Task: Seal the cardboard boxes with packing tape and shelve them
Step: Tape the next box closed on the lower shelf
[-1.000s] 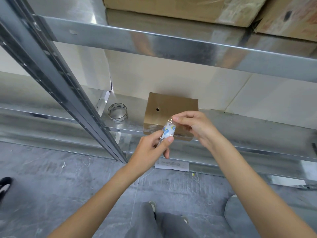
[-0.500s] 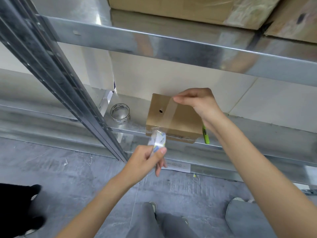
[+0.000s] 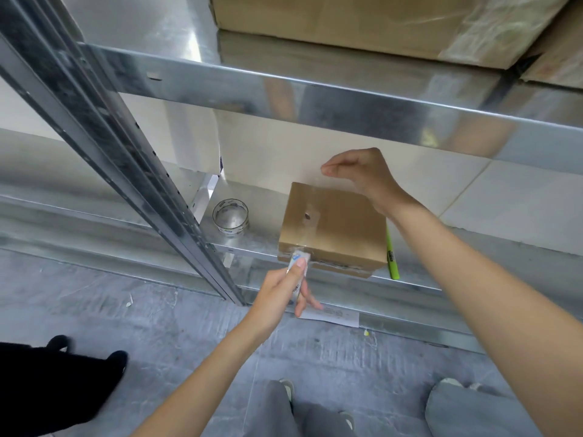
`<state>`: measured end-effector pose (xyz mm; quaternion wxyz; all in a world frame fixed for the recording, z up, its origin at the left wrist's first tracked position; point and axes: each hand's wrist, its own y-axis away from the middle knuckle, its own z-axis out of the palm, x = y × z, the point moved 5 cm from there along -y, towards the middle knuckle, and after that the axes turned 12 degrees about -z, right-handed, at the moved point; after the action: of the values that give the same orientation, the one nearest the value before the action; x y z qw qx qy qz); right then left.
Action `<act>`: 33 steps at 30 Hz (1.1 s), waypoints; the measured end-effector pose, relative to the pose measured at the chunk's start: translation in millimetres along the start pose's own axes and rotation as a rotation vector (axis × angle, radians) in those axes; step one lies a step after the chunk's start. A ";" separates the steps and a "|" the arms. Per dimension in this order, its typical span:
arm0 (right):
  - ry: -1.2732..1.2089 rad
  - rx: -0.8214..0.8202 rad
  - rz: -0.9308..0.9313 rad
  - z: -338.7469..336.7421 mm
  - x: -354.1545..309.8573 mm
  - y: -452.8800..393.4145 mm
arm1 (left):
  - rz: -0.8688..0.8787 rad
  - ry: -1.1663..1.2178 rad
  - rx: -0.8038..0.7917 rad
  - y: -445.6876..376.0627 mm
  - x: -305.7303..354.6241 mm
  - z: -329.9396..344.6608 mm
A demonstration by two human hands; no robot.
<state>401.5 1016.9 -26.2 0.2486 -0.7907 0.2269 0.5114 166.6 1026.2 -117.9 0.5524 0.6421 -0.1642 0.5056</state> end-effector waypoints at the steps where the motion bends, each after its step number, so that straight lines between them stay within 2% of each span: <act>1: -0.002 0.003 0.000 0.3 4.5 -5.3 | 0.015 -0.005 0.003 0.9 0.7 1.0; 5: 0.074 -0.014 -0.009 4.4 22.5 -18.3 | 0.028 -0.007 0.103 0.4 -3.4 -0.2; 8: 0.054 0.054 -0.010 9.3 34.4 -19.8 | -0.063 -0.025 0.167 -11.1 -8.0 -3.1; 11: 0.045 0.093 0.002 17.3 45.3 -16.8 | -0.151 -0.017 0.179 -18.3 -12.8 -2.8; 16: 0.057 0.144 0.022 16.6 55.9 -28.4 | -0.165 0.025 0.186 -22.6 0.6 0.8; 24: 0.226 0.093 0.109 25.8 74.0 -36.7 | -0.183 -0.005 0.186 -26.1 10.9 -1.1; 30: 0.344 0.066 0.237 27.5 76.9 -39.0 | -0.172 -0.079 0.249 -28.1 6.2 -3.0; 33: 0.300 0.052 0.437 25.6 84.0 -43.9 | -0.088 -0.128 0.281 -26.9 8.7 -7.9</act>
<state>442.0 1058.0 -105.6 0.1161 -0.7833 0.4396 0.4240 187.4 1045.2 -126.2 0.4669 0.7507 -0.0985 0.4568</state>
